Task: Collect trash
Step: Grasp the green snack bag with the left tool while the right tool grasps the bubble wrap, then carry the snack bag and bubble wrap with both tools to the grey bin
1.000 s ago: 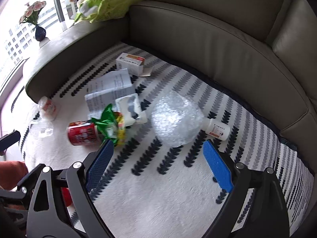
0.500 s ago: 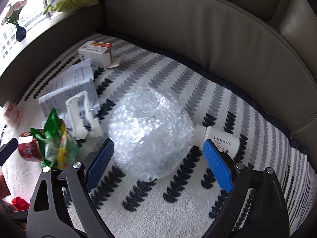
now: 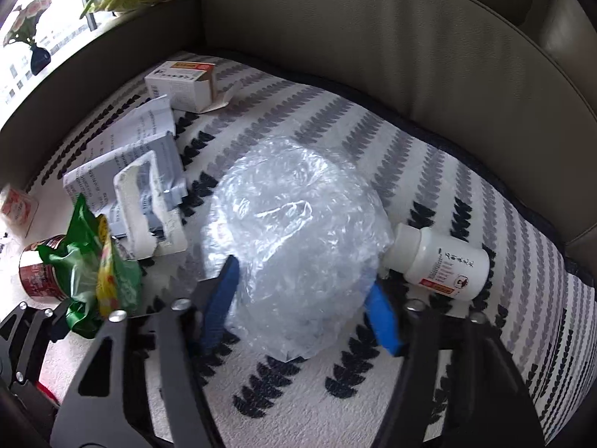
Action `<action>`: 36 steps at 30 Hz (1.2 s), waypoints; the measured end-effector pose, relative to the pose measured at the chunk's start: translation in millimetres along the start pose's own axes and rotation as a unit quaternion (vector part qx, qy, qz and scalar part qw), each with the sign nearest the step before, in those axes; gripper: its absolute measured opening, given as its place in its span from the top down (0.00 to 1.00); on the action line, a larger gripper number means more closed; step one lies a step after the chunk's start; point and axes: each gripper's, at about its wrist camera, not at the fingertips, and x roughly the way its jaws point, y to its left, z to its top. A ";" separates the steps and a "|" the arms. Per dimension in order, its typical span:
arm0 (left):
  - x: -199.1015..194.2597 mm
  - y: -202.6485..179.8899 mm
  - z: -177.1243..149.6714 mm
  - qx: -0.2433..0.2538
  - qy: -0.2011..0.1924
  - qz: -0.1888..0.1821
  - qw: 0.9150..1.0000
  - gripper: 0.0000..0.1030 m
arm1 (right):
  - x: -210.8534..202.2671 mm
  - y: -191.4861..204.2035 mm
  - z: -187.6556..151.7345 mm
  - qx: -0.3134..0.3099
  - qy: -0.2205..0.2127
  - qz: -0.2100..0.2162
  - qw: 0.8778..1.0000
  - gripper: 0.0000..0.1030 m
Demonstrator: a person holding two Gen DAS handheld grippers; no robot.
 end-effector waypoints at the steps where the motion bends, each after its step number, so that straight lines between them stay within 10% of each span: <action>1: -0.7 1.3 1.0 -0.002 0.002 -0.004 1.000 0.70 | -1.6 3.3 0.3 -0.005 0.000 0.004 1.000 0.62; 22: -75.1 76.7 10.7 -0.014 -0.003 -0.046 0.999 0.72 | -97.1 55.0 34.7 -0.040 -0.023 0.022 0.999 0.72; 36: -120.1 239.0 17.0 -0.056 -0.012 -0.042 0.997 0.72 | -163.3 194.1 84.5 -0.091 -0.037 0.064 0.993 0.72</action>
